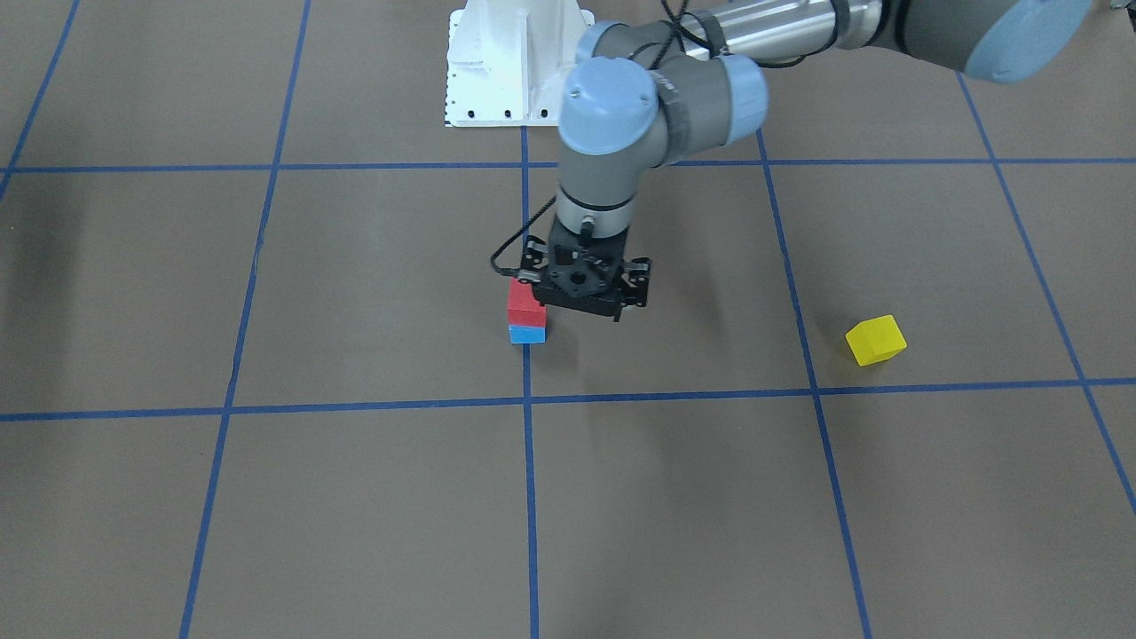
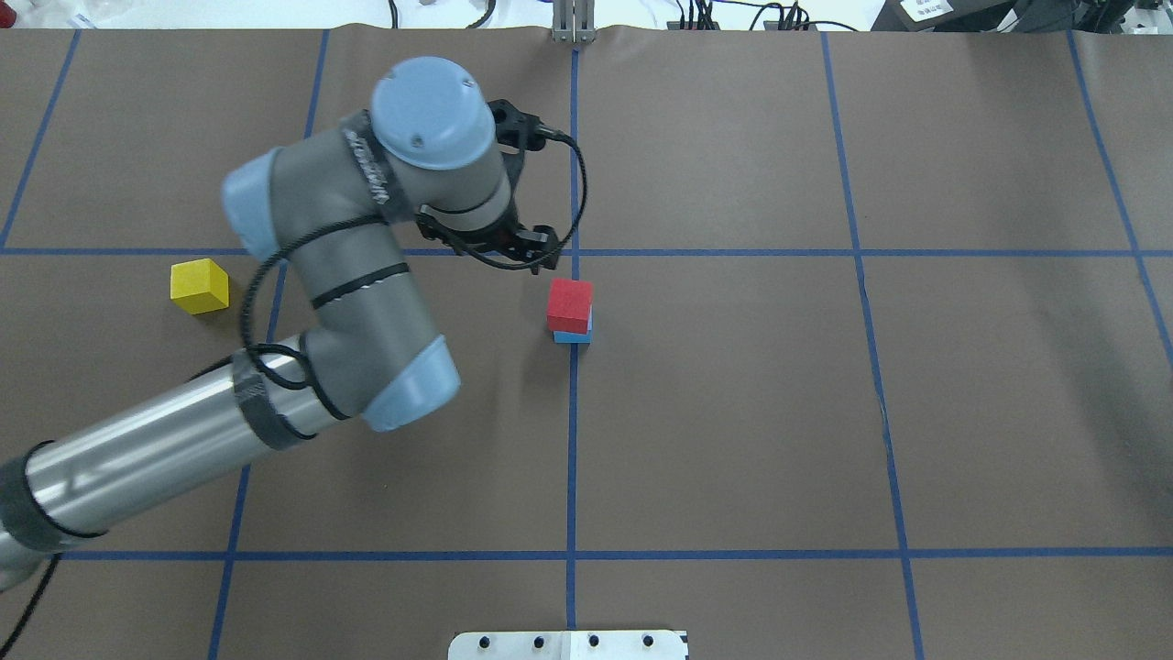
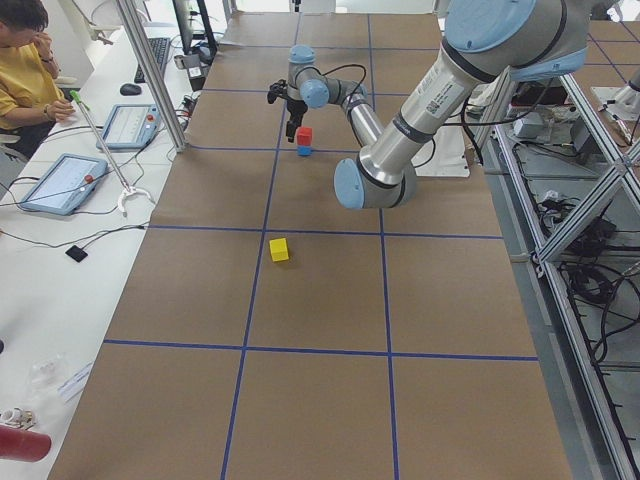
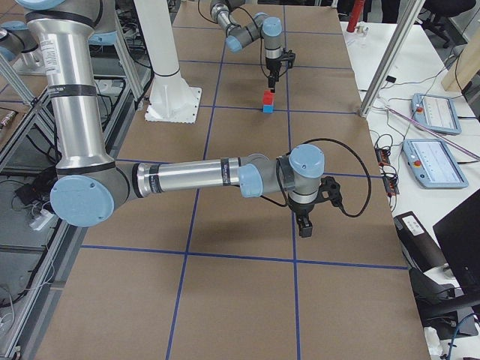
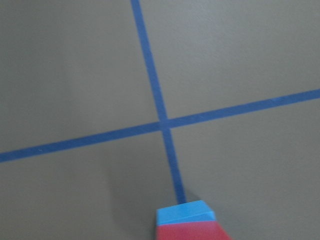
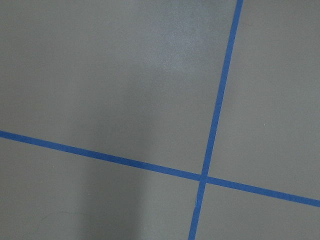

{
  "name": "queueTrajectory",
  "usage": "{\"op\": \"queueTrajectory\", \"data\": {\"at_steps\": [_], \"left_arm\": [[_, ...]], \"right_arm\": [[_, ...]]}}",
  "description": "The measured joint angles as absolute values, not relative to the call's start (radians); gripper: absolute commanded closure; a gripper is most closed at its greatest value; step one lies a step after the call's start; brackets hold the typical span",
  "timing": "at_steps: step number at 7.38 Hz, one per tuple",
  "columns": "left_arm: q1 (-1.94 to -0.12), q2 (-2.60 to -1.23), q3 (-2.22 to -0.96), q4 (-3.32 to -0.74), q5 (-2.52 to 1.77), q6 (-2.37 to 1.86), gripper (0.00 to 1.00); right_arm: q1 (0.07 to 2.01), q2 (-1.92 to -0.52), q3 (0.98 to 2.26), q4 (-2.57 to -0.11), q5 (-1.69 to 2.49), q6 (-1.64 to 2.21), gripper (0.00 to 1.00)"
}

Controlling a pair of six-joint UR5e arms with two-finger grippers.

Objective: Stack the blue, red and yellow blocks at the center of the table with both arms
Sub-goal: 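Move the left gripper back toward the yellow cube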

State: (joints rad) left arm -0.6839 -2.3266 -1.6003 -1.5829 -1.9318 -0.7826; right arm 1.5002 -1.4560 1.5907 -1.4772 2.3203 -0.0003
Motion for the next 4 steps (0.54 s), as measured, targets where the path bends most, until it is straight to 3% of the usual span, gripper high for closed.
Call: {"op": "queueTrajectory", "data": {"at_steps": [2,4], "left_arm": [[-0.824,-2.091,-1.744,-1.602,-2.028,-0.534,0.0],[-0.906,-1.882,-1.764,-1.768,-2.072,-0.397,0.0]], "right_arm": [[1.5,-1.456,1.591,-1.477,2.32,0.001,0.0],[1.5,-1.455,1.592,-1.477,2.321,0.003,0.0]]}}
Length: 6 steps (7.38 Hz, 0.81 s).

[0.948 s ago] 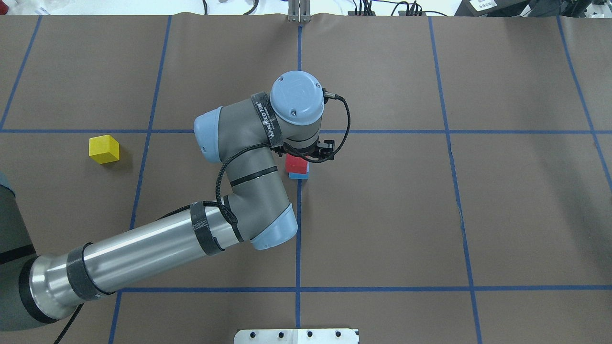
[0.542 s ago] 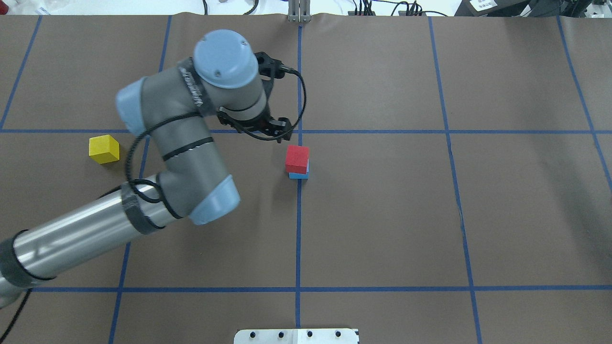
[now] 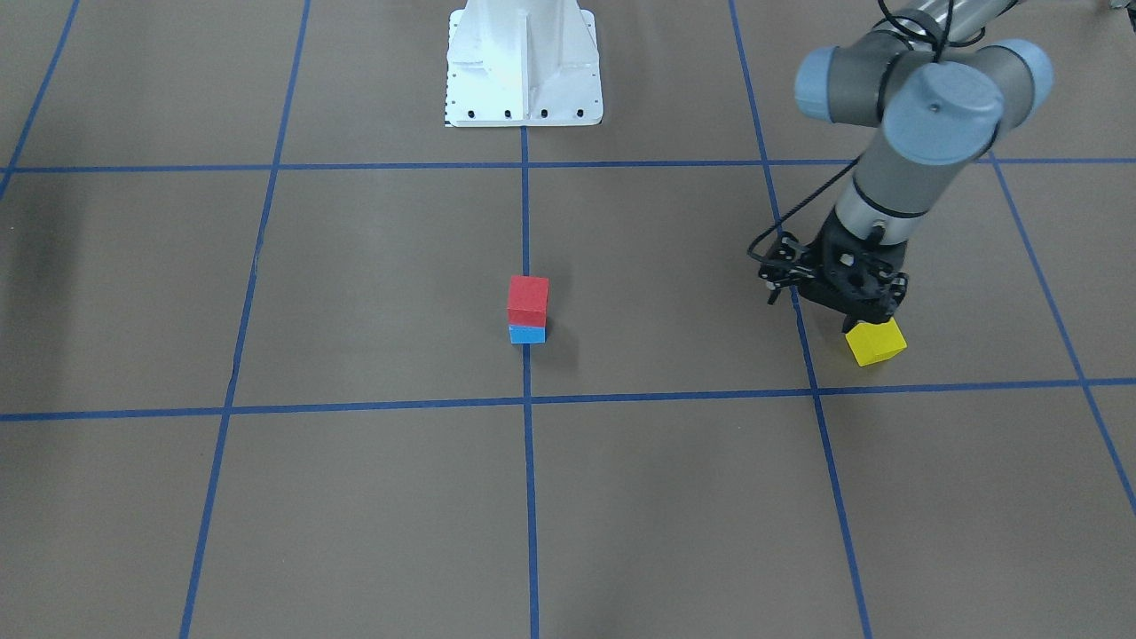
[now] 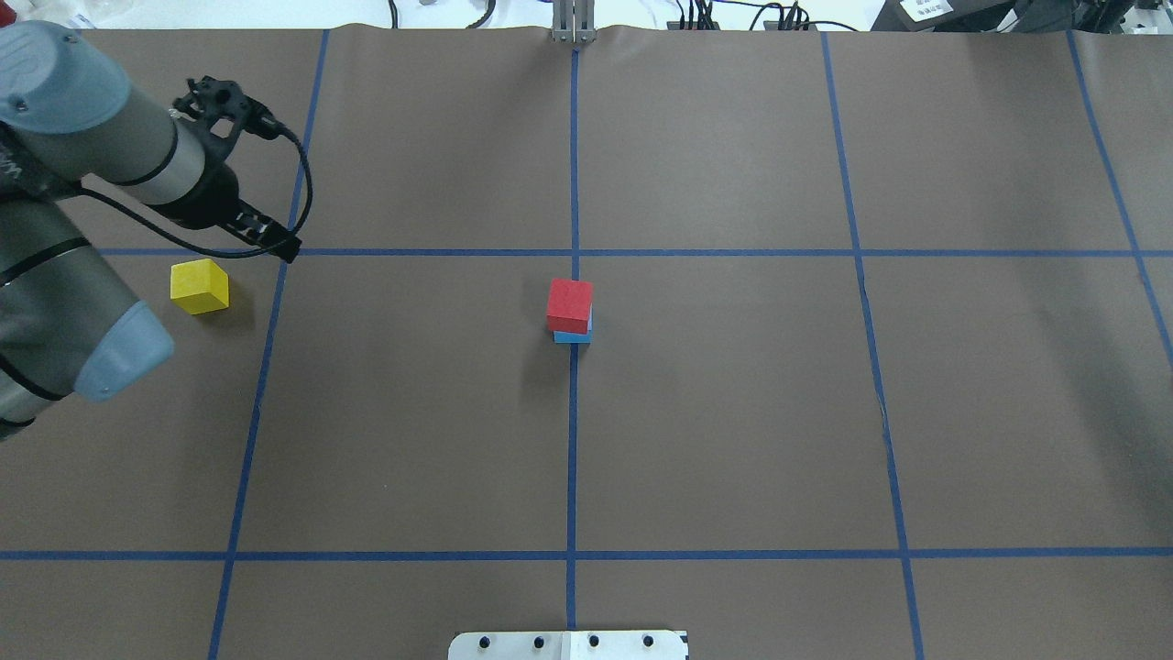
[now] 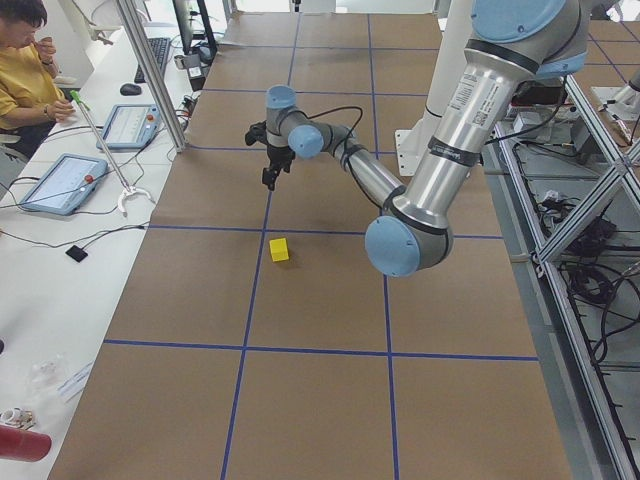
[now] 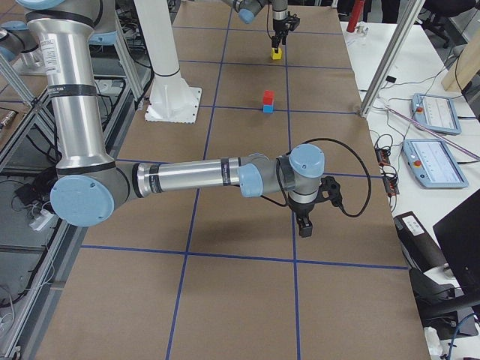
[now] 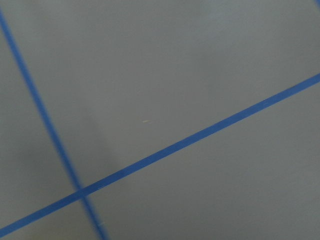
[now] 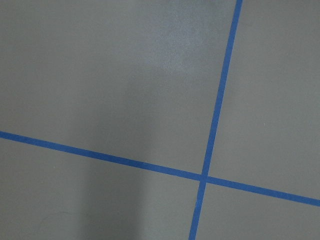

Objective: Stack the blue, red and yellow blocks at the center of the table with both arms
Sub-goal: 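Move the left gripper back toward the yellow cube, then lower the left gripper onto the yellow cube and grasp it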

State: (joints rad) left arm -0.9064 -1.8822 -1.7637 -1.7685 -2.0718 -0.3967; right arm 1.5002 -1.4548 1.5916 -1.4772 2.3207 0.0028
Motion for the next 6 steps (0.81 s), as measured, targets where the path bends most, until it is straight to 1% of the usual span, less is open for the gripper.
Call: {"op": "queueTrajectory", "data": {"at_steps": [2,3,4,6], "left_arm": [[-0.934,-1.717,-1.755,-1.955,-2.11,-0.419,0.0],[-0.934,-1.672,-1.753,-2.015,-2.095,-0.547,0.0],[-0.93,-1.66,-1.746,-2.045,-2.04,-0.699,0.01],[-0.923,-1.684,-1.704,-2.056,-1.961,-0.861,0.01]], "right_arm": [[1.5,-1.454,1.593,-1.477,2.321,0.003,0.0],[1.5,-1.455,1.594,-1.477,2.322,0.003,0.0],[1.5,-1.455,1.595,-1.477,2.321,0.001,0.0],[1.5,-1.456,1.596,-1.476,2.321,-0.005,0.0]]}}
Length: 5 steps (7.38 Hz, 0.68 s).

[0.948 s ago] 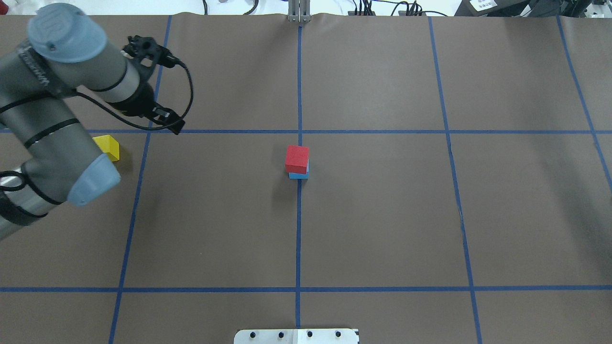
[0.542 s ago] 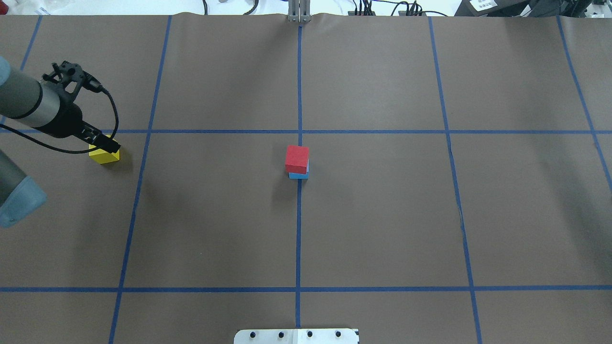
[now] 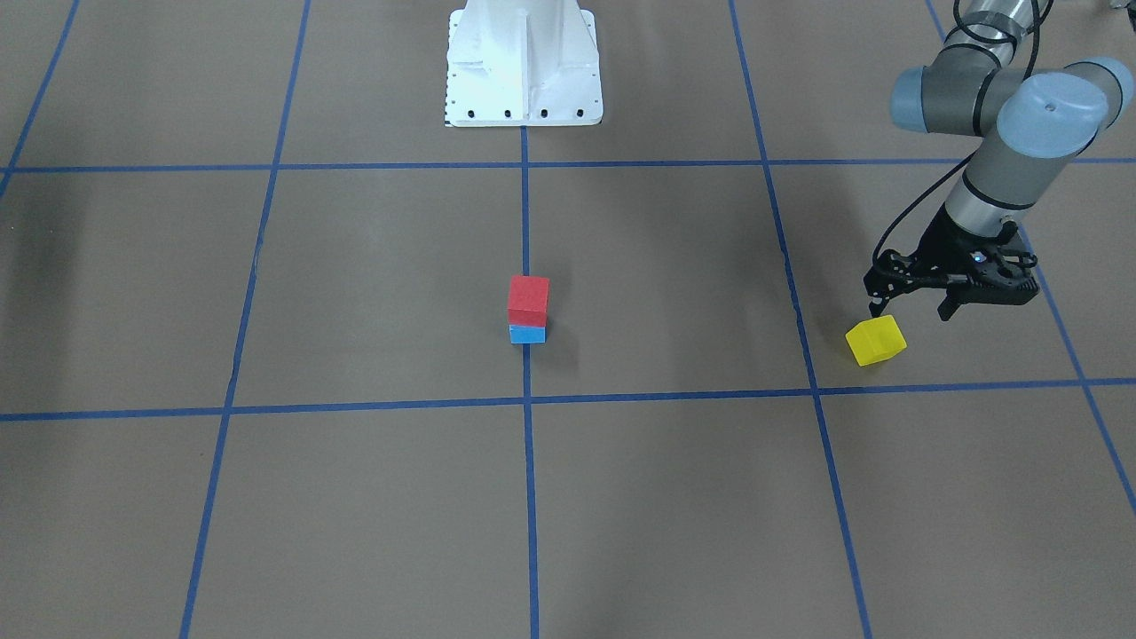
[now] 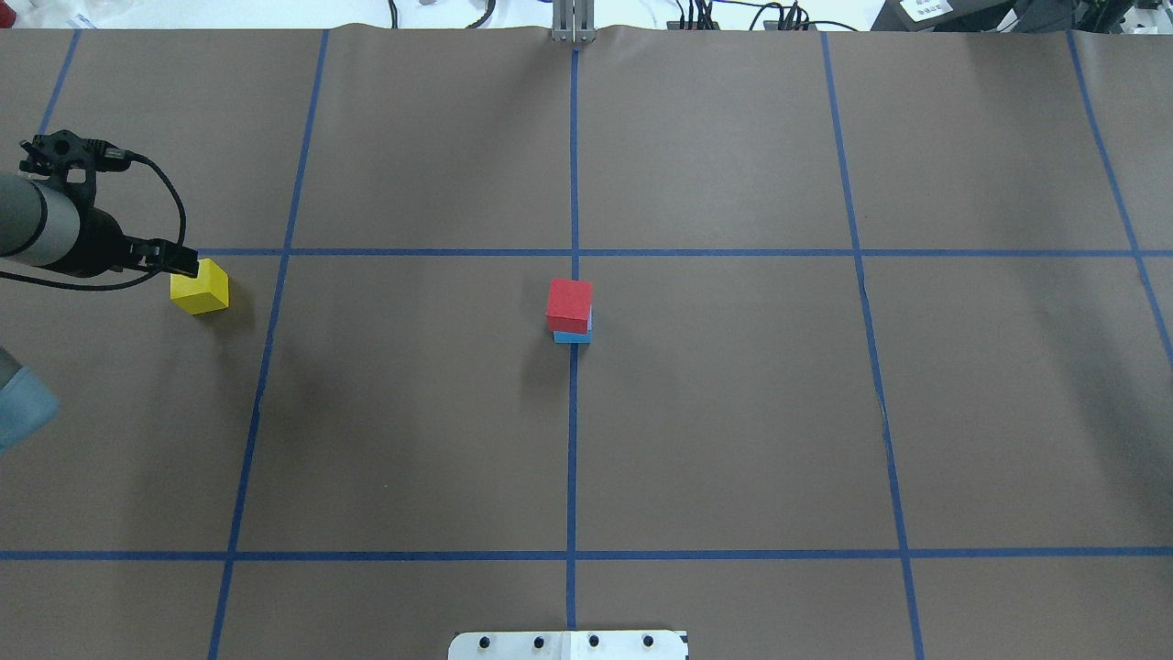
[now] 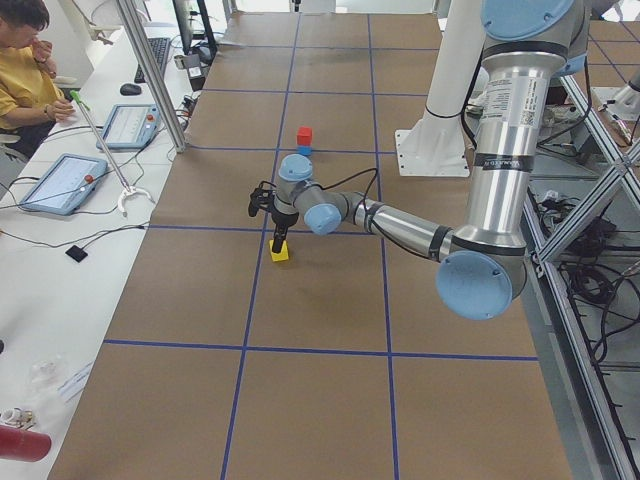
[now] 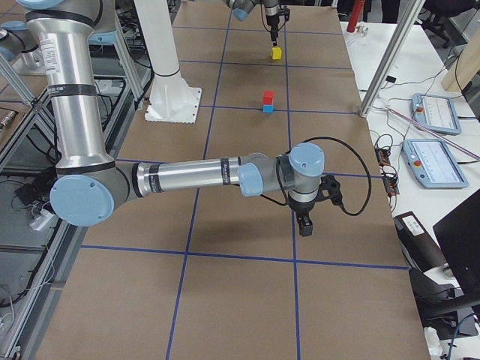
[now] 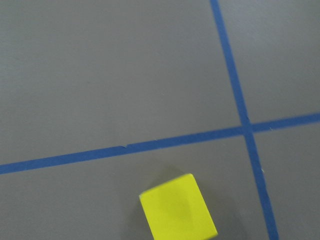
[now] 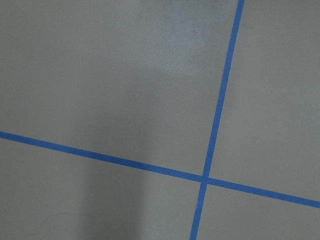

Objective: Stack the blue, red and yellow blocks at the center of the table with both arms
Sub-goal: 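Lower the left gripper onto the yellow cube and grasp it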

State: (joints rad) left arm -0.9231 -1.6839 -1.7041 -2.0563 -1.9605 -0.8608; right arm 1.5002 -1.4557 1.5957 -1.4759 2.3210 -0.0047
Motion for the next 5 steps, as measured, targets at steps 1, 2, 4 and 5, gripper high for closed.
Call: {"op": "queueTrajectory", "data": {"at_steps": [1,2,4,5], "left_arm": [[-0.919,-1.715,-1.667,-2.056,-1.944,-0.904,0.01],[-0.905,-1.744,-1.632,-2.057,-1.926,-0.929,0.01],[-0.865,-1.767,-1.603,-2.057,-1.898,-0.954,0.01],[-0.856,-1.765,-1.6,-2.058,-1.894,-0.956,0.02]], "right_arm": [[1.5,-1.455,1.597,-1.476,2.321,-0.008,0.0],[1.5,-1.453,1.598,-1.476,2.321,-0.009,0.0],[1.5,-1.453,1.601,-1.476,2.321,-0.009,0.0],[1.5,-1.453,1.602,-1.476,2.321,-0.009,0.0]]}}
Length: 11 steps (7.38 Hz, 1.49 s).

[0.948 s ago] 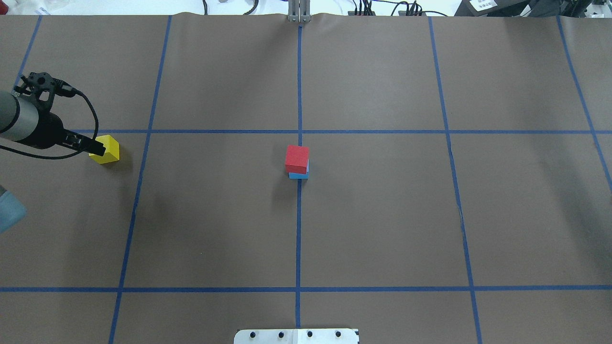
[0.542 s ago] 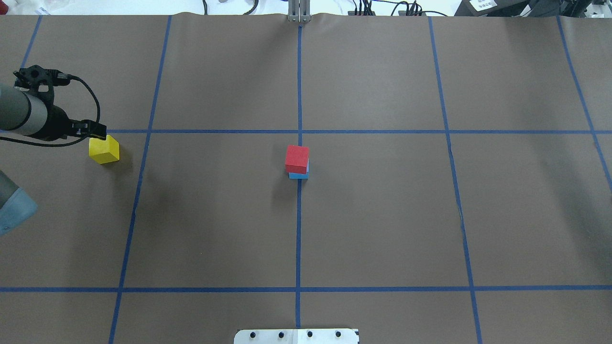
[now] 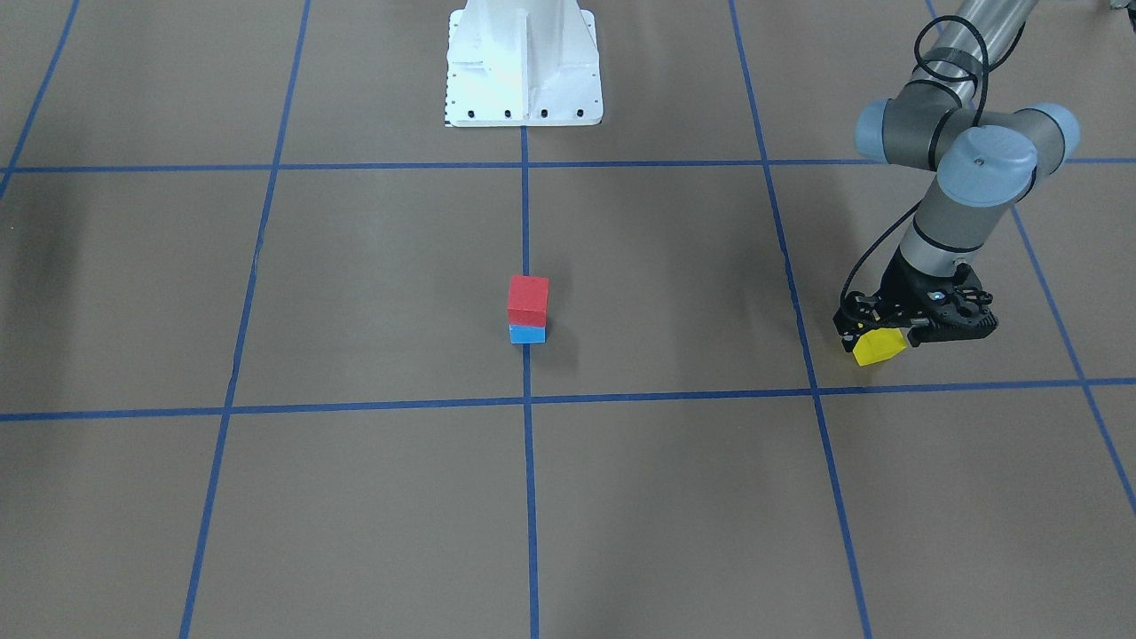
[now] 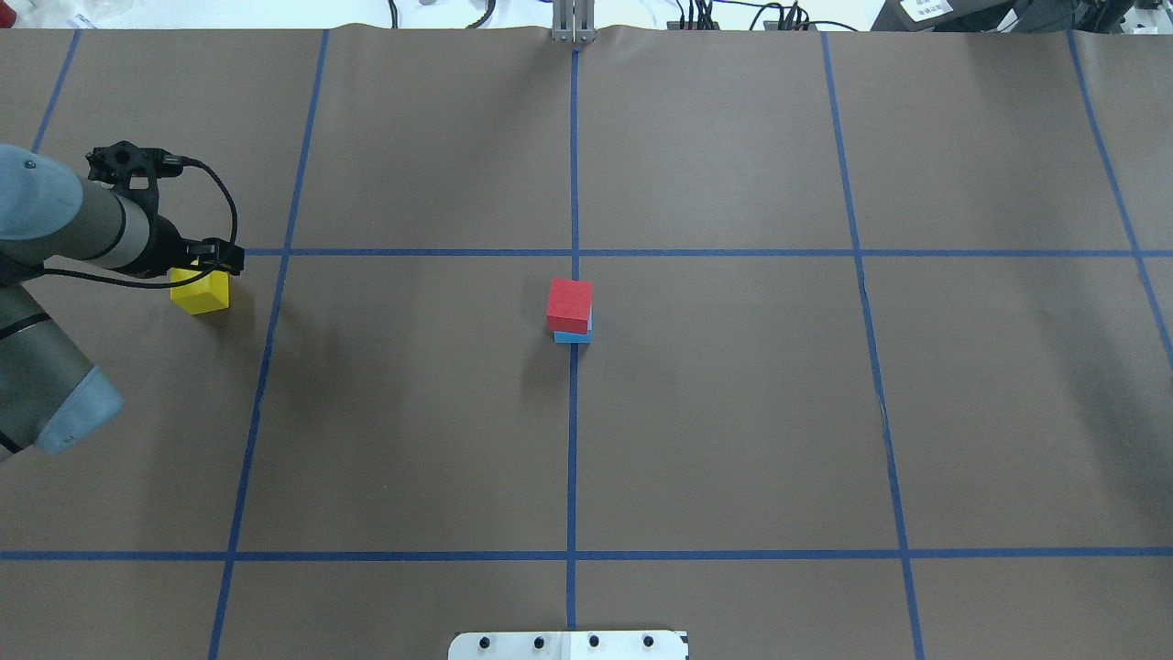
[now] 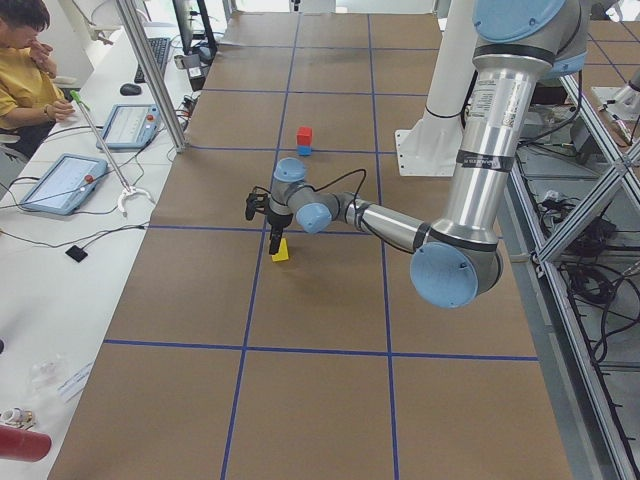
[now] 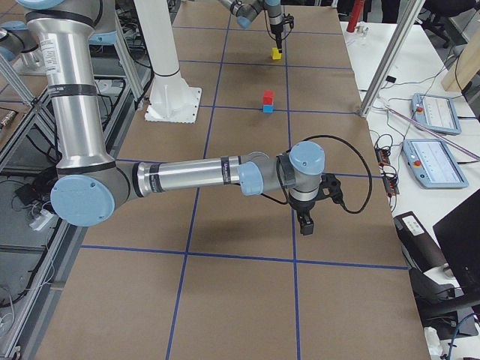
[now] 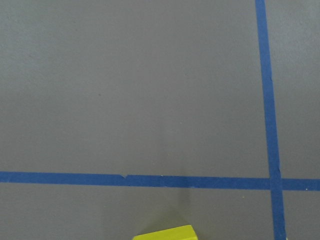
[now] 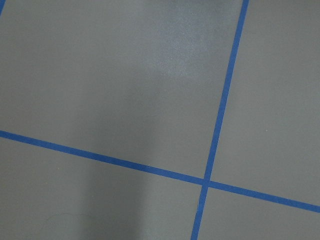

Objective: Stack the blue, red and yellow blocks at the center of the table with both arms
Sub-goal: 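Lower the left gripper onto the yellow cube and grasp it, then carry the yellow cube with the left gripper above the red cube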

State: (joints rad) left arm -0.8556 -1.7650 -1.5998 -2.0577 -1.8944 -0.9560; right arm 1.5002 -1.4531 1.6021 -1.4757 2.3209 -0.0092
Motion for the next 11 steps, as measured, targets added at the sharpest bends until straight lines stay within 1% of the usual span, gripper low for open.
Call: {"op": "queueTrajectory", "data": {"at_steps": [1,2,3,5,6,8,9,10,11], "left_arm": [[-0.849,-1.762,-1.598,-2.057,-1.892,-0.956,0.1],[-0.845,-1.759,-1.594,-2.057,-1.89,-0.953,0.2],[-0.843,-1.758,-1.589,-2.058,-1.888,-0.949,0.48],[-0.839,-1.755,-1.583,-2.058,-1.884,-0.922,0.9],[-0.838,-1.751,-1.583,-2.059,-1.883,-0.901,1.0],[-0.838,-1.748,-1.604,-2.057,-1.887,-0.887,1.0],[-0.839,-1.758,-1.635,-2.03,-1.894,-0.886,1.0],[-0.838,-1.811,-1.674,-1.936,-1.9,-0.886,1.0],[-0.829,-1.907,-1.706,-1.801,-1.901,-0.889,1.0]], "right_arm": [[1.5,-1.453,1.602,-1.476,2.321,-0.009,0.0],[1.5,-1.453,1.603,-1.476,2.321,-0.009,0.0],[1.5,-1.453,1.603,-1.476,2.321,-0.01,0.0],[1.5,-1.453,1.605,-1.476,2.321,-0.009,0.0],[1.5,-1.452,1.606,-1.476,2.321,-0.009,0.0],[1.5,-1.45,1.606,-1.476,2.321,-0.008,0.0],[1.5,-1.45,1.606,-1.476,2.321,-0.008,0.0],[1.5,-1.451,1.605,-1.476,2.32,-0.008,0.0],[1.5,-1.452,1.604,-1.476,2.32,-0.008,0.0]]}}
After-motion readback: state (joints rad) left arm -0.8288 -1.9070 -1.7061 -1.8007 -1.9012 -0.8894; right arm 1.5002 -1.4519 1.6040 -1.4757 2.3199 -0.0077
